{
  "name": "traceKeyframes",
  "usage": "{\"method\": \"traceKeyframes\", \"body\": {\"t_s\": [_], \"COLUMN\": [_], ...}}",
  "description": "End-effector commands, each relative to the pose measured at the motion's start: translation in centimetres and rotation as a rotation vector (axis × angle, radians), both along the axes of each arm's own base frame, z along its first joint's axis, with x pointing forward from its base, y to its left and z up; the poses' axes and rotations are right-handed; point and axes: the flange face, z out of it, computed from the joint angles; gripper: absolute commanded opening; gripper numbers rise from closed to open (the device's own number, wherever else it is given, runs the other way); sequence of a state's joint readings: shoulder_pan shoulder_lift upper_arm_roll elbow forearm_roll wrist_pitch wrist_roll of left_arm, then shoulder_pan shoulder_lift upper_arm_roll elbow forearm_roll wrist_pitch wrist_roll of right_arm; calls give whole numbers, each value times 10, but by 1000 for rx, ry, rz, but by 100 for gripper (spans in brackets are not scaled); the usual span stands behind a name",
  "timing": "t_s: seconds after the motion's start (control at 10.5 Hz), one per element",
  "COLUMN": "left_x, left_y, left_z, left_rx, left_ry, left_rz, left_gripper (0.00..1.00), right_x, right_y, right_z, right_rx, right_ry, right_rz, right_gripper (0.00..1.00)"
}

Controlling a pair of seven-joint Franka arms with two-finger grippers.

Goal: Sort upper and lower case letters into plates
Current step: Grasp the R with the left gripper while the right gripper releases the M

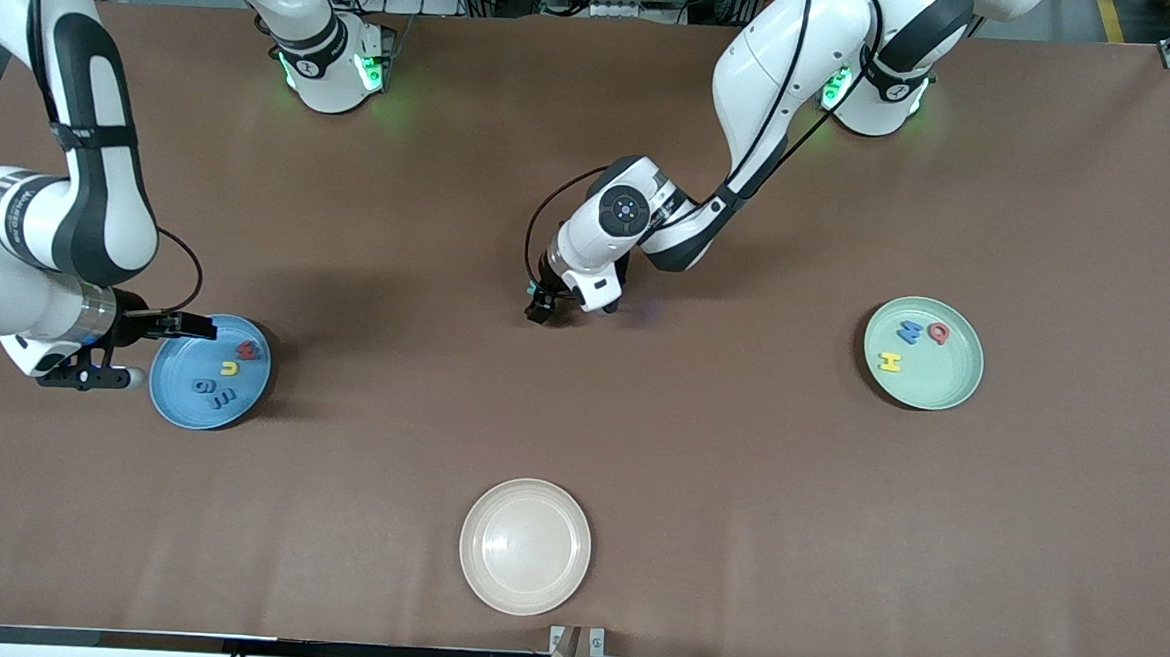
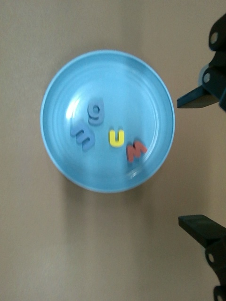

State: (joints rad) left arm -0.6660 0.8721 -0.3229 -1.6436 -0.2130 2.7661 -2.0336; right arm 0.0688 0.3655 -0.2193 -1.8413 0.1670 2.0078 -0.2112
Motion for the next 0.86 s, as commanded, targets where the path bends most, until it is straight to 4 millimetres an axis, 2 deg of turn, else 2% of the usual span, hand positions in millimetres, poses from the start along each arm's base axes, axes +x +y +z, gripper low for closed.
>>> {"method": "traceKeyframes", "body": {"t_s": [0.0, 0.1, 0.19, 0.48, 0.57, 0.76], "left_x": [2, 2, 2, 2, 2, 9], "left_y": [2, 2, 2, 2, 2, 6], "left_z": [-8, -9, -8, -8, -8, -4], "left_rx": [0, 1, 0, 0, 0, -2], "left_ry": [1, 2, 1, 1, 1, -3], "left_rz": [10, 11, 11, 11, 11, 18], "left_gripper": [56, 42, 33, 22, 20, 16], "right_x": [-12, -19, -28, -59, -67, -73], "right_y": [5, 12, 13, 42, 42, 44], "right_z": [17, 19, 24, 38, 40, 67], "right_rx": [3, 14, 13, -69, -72, -79], "right_ry": [1, -3, -3, -48, -72, -127], "right_rz": [-23, -15, -30, -44, -47, -45], "right_gripper": [100, 100, 100, 100, 100, 100]}}
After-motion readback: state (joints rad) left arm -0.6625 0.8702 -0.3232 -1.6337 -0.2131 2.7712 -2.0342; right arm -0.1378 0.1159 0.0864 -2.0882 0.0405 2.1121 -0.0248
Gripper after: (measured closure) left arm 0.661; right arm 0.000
